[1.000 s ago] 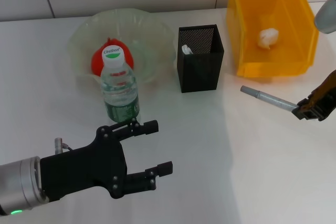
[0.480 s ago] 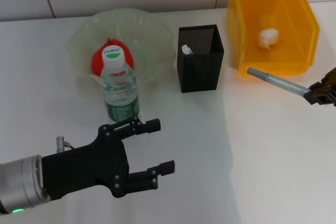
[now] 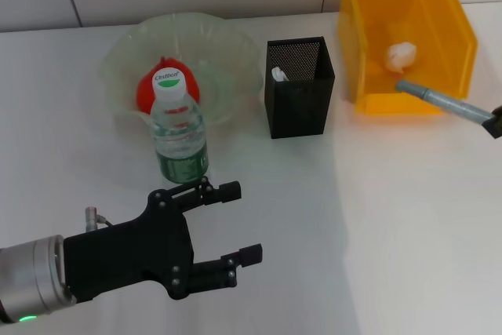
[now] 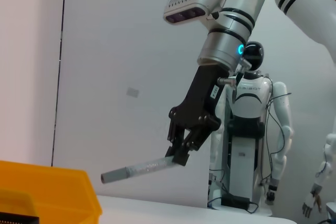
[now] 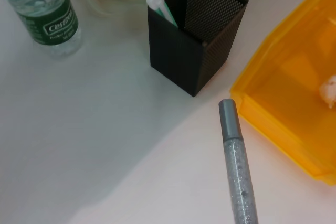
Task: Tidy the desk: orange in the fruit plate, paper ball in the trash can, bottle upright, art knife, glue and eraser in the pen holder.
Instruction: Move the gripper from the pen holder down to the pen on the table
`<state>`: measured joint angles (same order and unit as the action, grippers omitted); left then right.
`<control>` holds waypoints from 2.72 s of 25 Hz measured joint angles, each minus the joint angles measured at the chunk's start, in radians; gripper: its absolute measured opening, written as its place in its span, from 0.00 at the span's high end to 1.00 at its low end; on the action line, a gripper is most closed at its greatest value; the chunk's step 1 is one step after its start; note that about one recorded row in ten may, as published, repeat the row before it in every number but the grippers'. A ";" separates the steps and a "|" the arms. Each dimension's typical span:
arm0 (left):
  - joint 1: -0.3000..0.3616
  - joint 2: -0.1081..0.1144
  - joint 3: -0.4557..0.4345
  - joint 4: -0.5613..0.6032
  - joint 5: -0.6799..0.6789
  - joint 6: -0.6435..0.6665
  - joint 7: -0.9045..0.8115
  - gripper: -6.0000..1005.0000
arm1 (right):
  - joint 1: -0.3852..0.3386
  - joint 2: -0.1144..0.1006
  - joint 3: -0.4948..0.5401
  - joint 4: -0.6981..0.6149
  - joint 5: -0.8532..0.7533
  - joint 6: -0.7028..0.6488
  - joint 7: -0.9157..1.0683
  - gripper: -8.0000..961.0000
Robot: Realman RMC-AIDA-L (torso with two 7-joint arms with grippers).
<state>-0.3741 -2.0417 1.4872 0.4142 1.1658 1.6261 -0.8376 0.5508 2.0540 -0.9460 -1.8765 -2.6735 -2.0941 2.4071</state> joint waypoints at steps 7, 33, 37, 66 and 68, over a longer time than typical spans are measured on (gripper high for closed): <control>0.000 -0.002 0.003 0.000 0.000 0.000 0.002 0.22 | 0.060 -0.012 0.020 -0.055 0.004 -0.062 0.051 0.85; -0.001 -0.006 0.002 0.002 0.000 0.009 0.011 0.22 | 0.491 -0.202 0.078 0.384 -0.010 -0.088 0.131 0.85; 0.001 -0.006 0.000 0.002 0.000 0.009 0.011 0.22 | 0.548 -0.243 0.086 0.484 -0.009 -0.088 0.118 0.85; 0.004 -0.008 -0.002 0.001 0.000 0.015 0.005 0.22 | 0.728 -0.273 0.047 0.958 -0.170 0.003 0.037 0.85; 0.005 -0.008 -0.001 0.001 0.000 0.015 0.005 0.22 | 0.724 -0.270 0.047 0.983 -0.171 0.028 0.037 0.85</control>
<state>-0.3694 -2.0494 1.4859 0.4156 1.1658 1.6414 -0.8324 1.2748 1.7844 -0.8989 -0.8936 -2.8445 -2.0664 2.4440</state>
